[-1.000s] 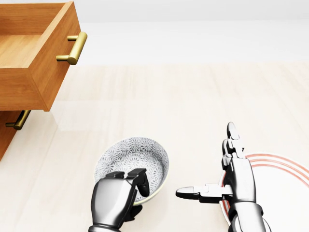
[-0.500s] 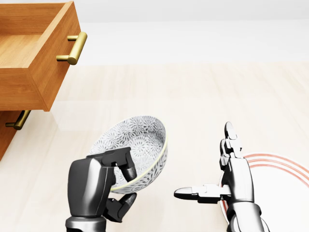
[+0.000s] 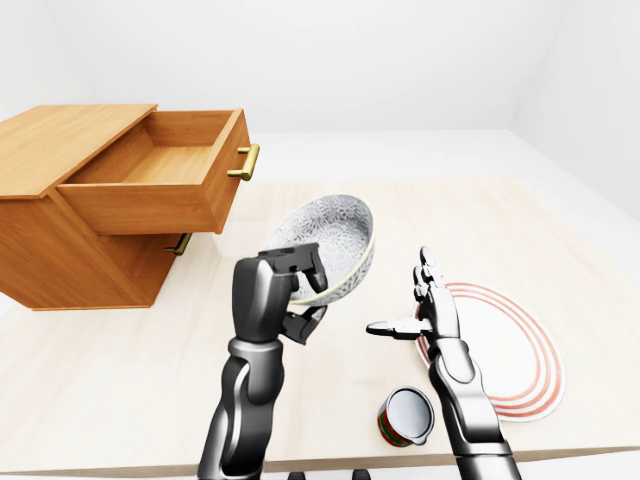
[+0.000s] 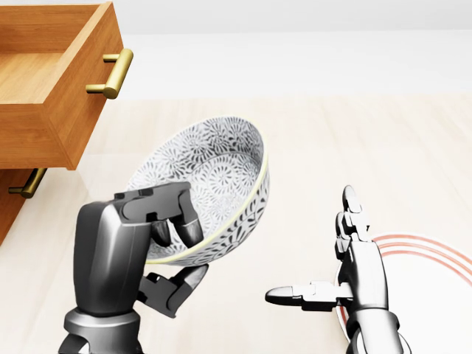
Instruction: Put the bowl on top of the cabinet.
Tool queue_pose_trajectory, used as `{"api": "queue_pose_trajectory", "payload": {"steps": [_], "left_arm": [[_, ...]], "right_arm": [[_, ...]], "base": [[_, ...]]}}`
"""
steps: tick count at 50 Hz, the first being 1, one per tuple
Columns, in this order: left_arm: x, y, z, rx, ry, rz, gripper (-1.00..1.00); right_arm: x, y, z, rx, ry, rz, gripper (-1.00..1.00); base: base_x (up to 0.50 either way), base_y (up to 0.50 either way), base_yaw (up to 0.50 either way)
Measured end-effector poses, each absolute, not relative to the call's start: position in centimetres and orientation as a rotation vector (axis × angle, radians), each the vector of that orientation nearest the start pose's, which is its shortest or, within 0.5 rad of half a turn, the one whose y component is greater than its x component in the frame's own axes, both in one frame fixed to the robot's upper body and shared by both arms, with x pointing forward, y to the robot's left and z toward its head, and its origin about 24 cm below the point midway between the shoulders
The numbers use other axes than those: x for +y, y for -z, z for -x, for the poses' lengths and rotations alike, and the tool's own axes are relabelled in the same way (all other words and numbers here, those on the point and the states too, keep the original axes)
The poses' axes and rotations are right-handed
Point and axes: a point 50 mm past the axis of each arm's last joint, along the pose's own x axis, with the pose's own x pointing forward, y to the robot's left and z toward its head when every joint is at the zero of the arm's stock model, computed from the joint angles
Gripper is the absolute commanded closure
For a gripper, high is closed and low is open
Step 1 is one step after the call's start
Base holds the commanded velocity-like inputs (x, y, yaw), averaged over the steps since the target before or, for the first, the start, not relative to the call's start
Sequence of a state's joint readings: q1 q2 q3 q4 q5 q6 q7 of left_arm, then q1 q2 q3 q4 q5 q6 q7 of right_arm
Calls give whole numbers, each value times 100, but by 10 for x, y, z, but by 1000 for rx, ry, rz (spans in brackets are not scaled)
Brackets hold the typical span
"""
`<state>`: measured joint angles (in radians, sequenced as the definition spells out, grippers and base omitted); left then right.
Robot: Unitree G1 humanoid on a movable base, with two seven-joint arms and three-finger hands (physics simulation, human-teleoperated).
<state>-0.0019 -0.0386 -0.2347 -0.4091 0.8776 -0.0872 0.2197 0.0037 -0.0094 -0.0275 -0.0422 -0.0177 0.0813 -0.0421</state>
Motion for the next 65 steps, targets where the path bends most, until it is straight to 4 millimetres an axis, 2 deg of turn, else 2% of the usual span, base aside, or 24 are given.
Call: {"api": "queue_pose_trajectory", "payload": {"steps": [10, 23, 35, 47, 56, 65], "left_arm": [[97, -190, -219, -786, -134, -662, 93], [105, -229, -207, -926, -138, -642, 93], [120, -267, -202, -995, -176, -618, 93], [135, -309, -196, -1192, -223, -644, 94], [153, -338, -198, -1288, -285, -661, 94], [182, -354, -218, -1242, -385, -669, 94]], "right_arm": [[-160, -44, -252, 40, 72, 27, -100], [-159, -44, -252, 39, 70, 29, -100], [-158, -45, -252, 36, 69, 32, -100], [-158, -46, -251, 32, 69, 33, -100], [-159, -46, -251, 32, 72, 35, -100], [-159, -46, -251, 32, 74, 40, -100]], "base": [[0, 0, 0], [0, 0, 0], [0, 0, 0], [0, 0, 0], [0, 0, 0], [0, 0, 0]]}}
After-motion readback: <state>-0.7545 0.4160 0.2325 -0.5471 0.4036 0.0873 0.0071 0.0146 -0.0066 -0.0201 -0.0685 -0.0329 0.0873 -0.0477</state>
